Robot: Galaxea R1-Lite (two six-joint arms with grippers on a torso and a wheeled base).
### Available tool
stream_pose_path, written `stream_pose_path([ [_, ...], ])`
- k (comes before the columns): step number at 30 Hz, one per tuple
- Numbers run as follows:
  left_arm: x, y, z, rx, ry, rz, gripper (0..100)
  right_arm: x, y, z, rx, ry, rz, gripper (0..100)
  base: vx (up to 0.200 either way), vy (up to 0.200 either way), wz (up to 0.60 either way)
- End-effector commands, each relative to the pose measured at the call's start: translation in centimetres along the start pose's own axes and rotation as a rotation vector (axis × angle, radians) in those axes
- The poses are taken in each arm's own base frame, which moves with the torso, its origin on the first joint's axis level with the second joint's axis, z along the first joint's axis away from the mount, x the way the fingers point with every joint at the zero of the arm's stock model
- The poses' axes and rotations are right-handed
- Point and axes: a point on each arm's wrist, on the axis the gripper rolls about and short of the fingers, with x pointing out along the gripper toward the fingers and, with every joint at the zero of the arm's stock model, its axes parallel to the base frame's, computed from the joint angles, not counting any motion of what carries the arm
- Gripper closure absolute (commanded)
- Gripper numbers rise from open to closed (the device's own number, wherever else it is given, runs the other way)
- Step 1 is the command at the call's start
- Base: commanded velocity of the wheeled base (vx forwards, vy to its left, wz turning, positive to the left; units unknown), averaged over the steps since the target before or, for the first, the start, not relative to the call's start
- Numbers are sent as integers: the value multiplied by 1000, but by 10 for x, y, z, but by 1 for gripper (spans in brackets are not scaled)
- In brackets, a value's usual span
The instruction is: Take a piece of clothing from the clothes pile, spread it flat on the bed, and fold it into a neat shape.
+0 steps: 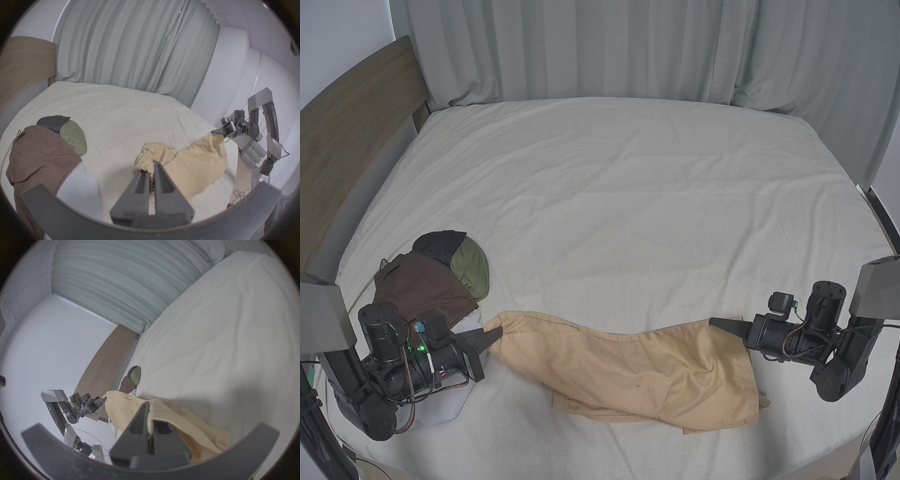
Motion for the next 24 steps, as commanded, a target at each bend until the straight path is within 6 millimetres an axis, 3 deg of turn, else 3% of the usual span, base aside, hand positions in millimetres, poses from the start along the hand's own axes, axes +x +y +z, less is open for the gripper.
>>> stream_pose_path([
  [1, 4, 2, 16, -3, -76, 0, 100, -7, 19, 14, -49, -46, 43, 100, 0, 0, 0],
  [8, -1, -2, 40, -70, -175, -17, 100, -13, 42, 17, -103, -65, 86, 100, 0, 0, 0],
  [24, -16, -9, 61, -22, -254, -89, 100, -21, 62, 23, -160, -96, 131, 100, 0, 0, 0],
])
